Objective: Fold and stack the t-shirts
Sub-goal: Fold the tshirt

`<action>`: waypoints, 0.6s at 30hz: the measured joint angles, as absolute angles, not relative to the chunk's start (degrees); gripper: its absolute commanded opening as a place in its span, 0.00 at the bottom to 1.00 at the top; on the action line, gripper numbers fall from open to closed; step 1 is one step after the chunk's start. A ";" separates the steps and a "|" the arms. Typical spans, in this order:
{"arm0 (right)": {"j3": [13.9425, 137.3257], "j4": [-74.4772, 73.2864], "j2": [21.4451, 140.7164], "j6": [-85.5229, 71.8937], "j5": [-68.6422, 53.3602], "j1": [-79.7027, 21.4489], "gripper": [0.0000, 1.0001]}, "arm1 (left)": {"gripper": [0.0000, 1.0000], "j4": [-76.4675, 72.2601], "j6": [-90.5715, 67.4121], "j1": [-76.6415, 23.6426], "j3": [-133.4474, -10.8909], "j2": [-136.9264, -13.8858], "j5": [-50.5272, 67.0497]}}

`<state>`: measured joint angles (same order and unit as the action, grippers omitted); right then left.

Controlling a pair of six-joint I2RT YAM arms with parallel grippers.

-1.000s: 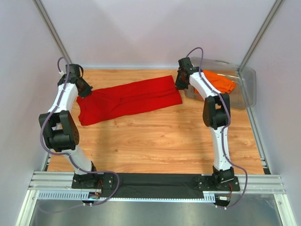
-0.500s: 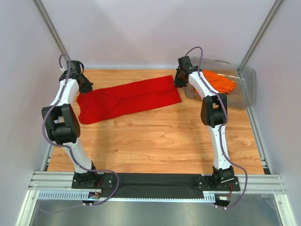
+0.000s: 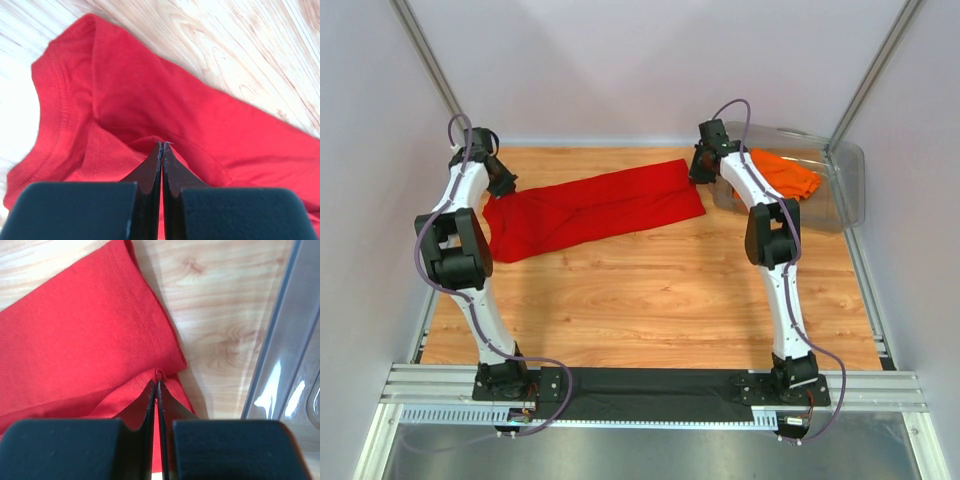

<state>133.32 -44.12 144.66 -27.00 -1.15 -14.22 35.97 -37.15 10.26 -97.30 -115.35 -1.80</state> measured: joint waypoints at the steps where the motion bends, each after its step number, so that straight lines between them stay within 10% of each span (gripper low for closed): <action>1: 133.78 -44.07 144.94 -26.94 -1.13 -14.15 0.04 | 0.00 36.03 -37.15 10.48 -97.62 -115.72 -1.85; 9: 136.31 -43.90 145.95 -26.57 -2.00 -14.33 0.52 | 0.00 36.53 -37.23 11.81 -98.19 -116.53 -2.68; 15: 132.40 -44.71 143.00 -25.17 -1.69 -14.63 0.64 | 0.46 36.62 -36.67 11.88 -96.01 -116.14 -4.19; 18: 127.44 -46.19 138.89 -23.68 -1.13 -15.18 0.62 | 0.46 37.34 -36.05 11.88 -93.65 -114.59 -5.32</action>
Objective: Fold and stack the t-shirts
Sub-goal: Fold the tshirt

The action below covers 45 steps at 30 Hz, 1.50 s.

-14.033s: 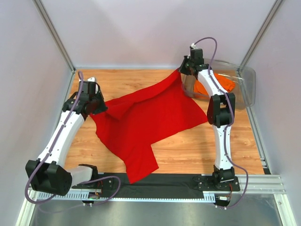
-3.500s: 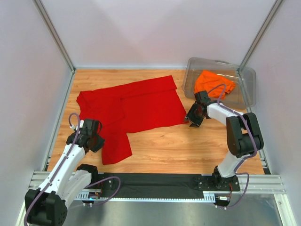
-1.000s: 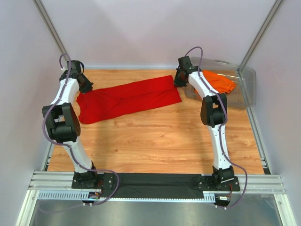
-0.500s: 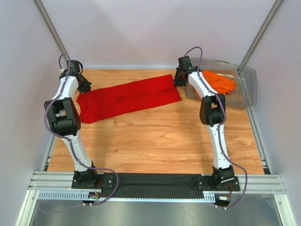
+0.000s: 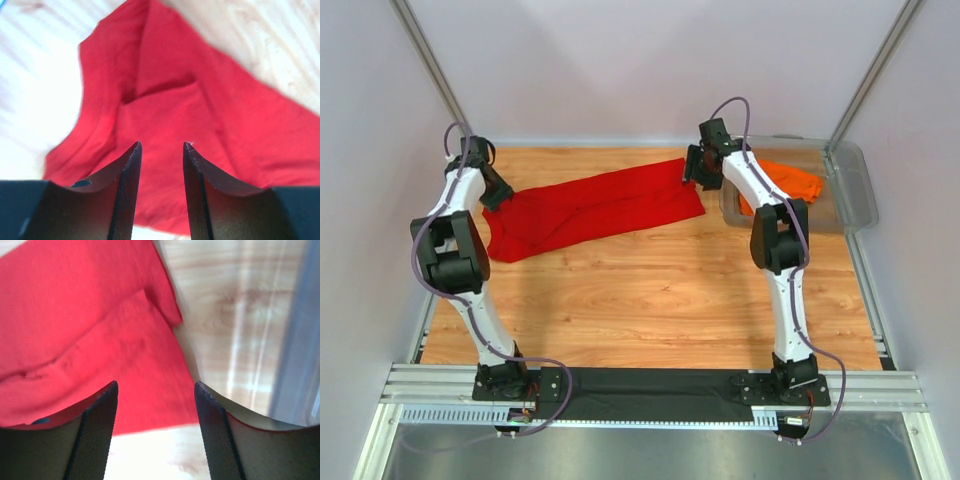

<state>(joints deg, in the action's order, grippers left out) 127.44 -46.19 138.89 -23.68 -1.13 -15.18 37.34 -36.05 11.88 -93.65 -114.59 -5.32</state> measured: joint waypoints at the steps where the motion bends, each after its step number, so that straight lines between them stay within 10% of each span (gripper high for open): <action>1: 126.45 -46.70 137.78 -23.29 -0.95 -15.35 0.59 | 0.45 37.85 -35.59 11.88 -93.06 -113.73 -5.65; 7: 124.60 -47.07 134.87 -22.31 -1.76 -16.91 0.49 | 0.31 37.91 -34.20 11.42 -86.43 -103.37 -4.27; 19: 123.92 -46.37 139.52 -20.05 -2.48 -20.25 0.47 | 0.34 34.52 -37.87 5.61 -75.92 -107.53 2.92; 27: 119.13 -44.82 138.41 -19.57 0.38 -21.17 0.53 | 0.34 42.50 -35.07 7.79 -90.87 -120.40 1.39; 37: 83.53 -41.80 116.09 -23.77 -4.14 -30.41 0.56 | 0.31 54.13 -18.72 7.42 -112.46 -133.21 0.91; 45: 77.52 -44.07 108.31 -30.33 -17.43 -46.92 0.83 | 0.47 48.90 -8.51 5.58 -105.82 -127.24 -1.98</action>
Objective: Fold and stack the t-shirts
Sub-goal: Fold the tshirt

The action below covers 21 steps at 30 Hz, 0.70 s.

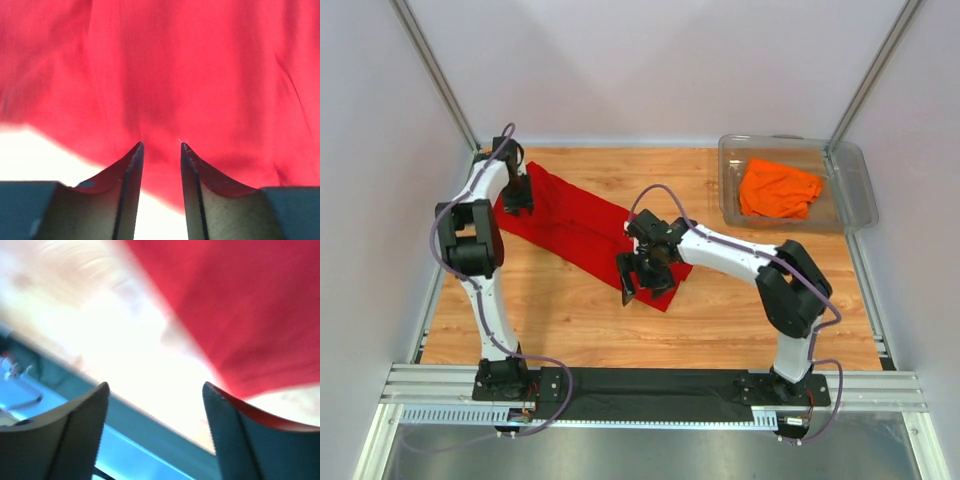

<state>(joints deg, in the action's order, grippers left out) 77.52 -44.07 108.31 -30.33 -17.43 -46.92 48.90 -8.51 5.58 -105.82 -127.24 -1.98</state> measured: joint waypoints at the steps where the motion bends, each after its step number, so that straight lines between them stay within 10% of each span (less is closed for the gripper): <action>1: 77.78 -44.66 106.28 -29.80 -17.69 -47.68 0.86 | 0.48 48.12 -9.23 5.34 -102.65 -124.09 -2.09; 9: 91.13 -46.02 105.12 -19.44 -10.37 -36.99 0.88 | 0.49 39.11 -27.35 1.85 -85.52 -94.43 -7.20; 12: 95.02 -44.40 112.16 -15.53 -6.22 -35.53 0.70 | 0.40 36.88 -33.39 0.45 -88.73 -99.04 -8.36; 21: 100.42 -45.36 126.32 -10.26 -2.02 -35.46 0.74 | 0.38 41.91 -39.97 -0.89 -106.39 -128.97 -8.21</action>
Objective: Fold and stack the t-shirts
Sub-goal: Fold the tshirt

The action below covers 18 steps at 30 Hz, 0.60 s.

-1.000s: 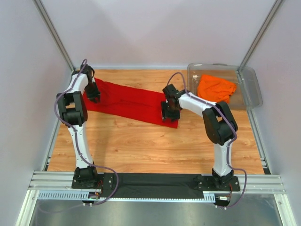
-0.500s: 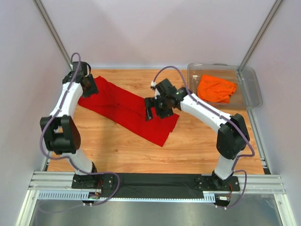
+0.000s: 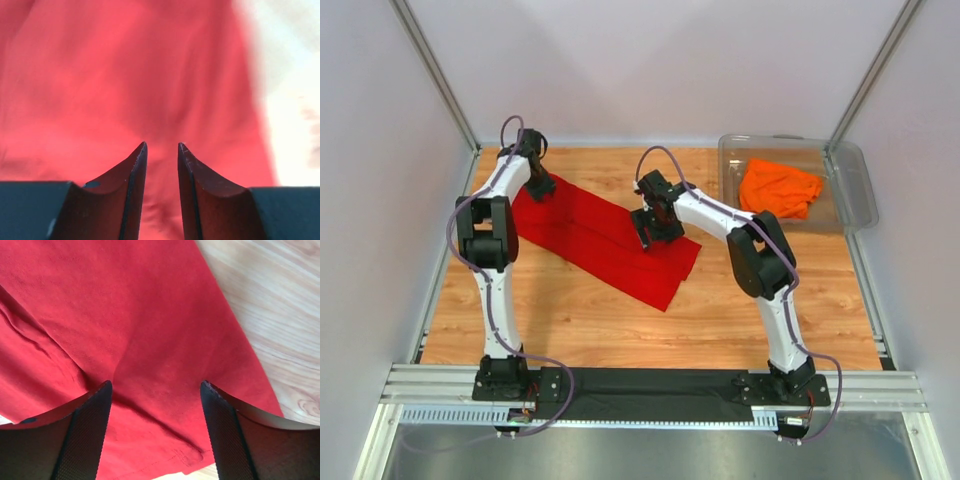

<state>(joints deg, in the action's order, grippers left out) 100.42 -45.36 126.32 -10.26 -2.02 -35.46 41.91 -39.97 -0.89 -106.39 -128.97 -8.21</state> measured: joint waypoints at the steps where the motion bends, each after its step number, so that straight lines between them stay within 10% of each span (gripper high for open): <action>1: 99.90 -45.23 125.93 -10.22 -1.76 -35.48 0.74 | 0.37 43.13 -39.79 -0.91 -110.32 -130.50 -7.29; 18: 69.87 -37.36 106.34 -33.80 -10.63 -50.74 0.82 | 0.37 49.65 -27.05 -5.41 -137.69 -149.49 17.47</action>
